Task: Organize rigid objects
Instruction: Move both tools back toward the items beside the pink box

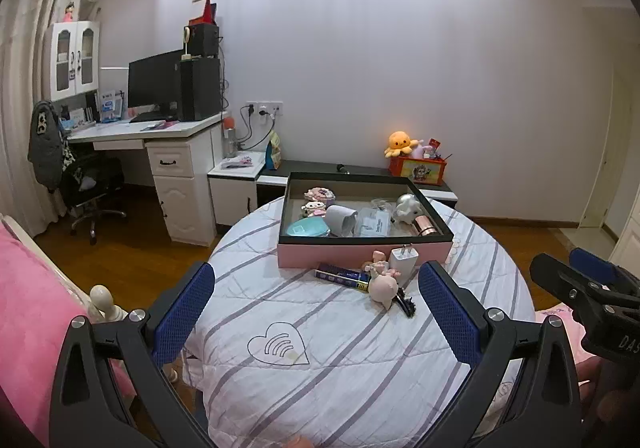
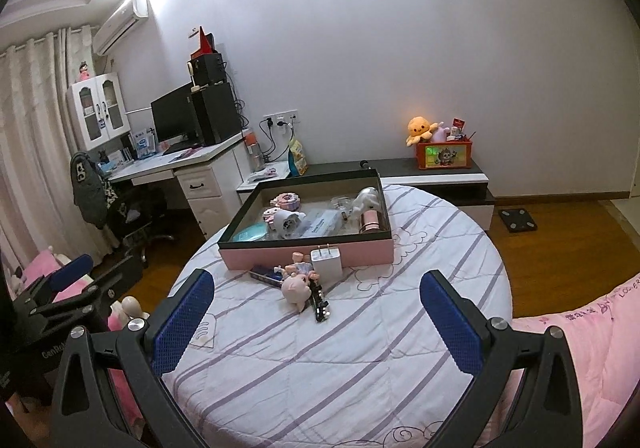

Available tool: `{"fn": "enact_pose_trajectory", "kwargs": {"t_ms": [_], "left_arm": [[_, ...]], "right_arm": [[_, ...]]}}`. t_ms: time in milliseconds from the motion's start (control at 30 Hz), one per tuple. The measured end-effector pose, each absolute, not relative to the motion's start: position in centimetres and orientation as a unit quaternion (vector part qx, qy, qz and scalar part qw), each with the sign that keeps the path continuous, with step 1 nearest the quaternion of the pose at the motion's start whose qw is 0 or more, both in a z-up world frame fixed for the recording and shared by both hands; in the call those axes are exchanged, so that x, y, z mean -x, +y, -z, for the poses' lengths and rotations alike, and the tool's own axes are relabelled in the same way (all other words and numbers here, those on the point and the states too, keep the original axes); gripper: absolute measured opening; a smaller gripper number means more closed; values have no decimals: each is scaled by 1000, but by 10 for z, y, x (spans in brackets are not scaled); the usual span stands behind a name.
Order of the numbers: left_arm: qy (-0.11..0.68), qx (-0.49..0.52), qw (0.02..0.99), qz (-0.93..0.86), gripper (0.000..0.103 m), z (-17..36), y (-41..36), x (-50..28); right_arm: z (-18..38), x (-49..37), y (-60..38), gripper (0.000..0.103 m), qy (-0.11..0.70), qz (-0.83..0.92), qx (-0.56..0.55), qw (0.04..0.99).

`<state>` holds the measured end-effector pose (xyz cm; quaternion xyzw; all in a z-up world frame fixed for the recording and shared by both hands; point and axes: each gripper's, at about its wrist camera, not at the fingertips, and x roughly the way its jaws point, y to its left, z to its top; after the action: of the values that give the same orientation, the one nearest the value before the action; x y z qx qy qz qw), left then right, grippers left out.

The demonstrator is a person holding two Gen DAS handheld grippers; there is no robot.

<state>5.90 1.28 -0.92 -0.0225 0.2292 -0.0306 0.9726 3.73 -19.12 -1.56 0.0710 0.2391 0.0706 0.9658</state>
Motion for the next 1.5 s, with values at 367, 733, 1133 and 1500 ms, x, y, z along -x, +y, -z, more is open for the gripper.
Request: {"fn": "enact_pose_trajectory", "kwargs": {"t_ms": [367, 733, 1133, 1500], "left_arm": [[231, 28, 972, 30, 103, 10, 15, -57], [233, 28, 972, 30, 103, 10, 17, -56], [243, 30, 969, 31, 103, 21, 9, -60], [267, 29, 963, 34, 103, 45, 3, -80]], "right_arm": [[18, -38, -187, 103, 245, -73, -69, 964], [19, -38, -186, 103, 246, -70, -66, 964], [25, -41, -189, 103, 252, -68, -68, 963], [43, -58, -193, 103, 274, -62, -64, 958]]}}
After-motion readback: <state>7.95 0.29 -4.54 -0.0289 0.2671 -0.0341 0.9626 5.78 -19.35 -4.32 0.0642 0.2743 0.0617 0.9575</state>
